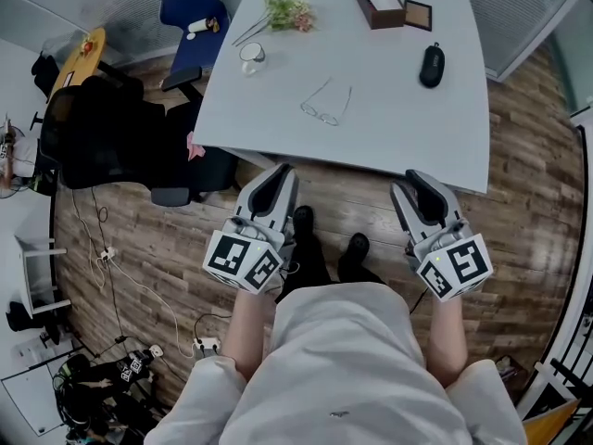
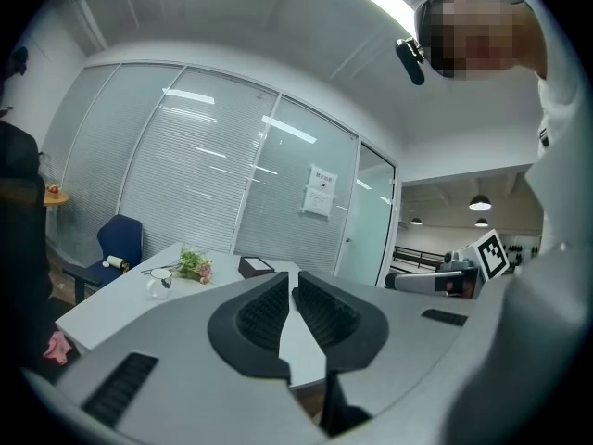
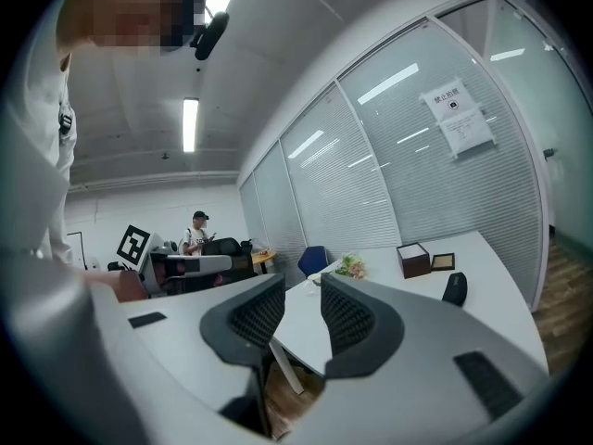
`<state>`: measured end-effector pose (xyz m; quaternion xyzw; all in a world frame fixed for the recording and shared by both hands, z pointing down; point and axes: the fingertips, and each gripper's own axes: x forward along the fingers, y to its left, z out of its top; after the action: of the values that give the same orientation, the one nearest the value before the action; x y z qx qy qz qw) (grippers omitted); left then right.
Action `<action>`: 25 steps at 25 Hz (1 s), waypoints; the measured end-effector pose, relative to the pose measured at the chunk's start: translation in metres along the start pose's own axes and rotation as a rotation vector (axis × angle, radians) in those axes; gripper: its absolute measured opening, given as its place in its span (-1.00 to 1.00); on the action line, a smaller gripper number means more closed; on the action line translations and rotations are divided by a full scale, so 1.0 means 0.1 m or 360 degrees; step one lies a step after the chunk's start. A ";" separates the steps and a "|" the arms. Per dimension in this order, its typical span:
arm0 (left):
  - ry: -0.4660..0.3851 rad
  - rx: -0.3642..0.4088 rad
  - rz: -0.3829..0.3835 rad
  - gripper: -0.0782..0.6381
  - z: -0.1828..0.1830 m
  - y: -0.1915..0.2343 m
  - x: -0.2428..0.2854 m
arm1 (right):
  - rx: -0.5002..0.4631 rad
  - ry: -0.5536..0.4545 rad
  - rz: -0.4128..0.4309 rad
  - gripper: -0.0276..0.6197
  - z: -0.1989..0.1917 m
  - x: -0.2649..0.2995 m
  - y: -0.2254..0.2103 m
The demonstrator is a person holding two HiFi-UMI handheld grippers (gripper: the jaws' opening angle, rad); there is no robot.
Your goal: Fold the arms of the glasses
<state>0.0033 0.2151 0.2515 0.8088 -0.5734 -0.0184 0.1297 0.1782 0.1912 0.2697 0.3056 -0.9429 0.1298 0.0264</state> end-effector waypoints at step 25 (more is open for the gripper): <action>0.0008 -0.0060 -0.0156 -0.48 0.12 0.98 0.55 | -0.0041 0.0101 -0.0189 -0.54 0.17 0.89 -0.21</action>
<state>-0.0700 0.1313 0.2689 0.8333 -0.5324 -0.0334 0.1453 0.1185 0.1201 0.2696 0.3563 -0.9234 0.1256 0.0677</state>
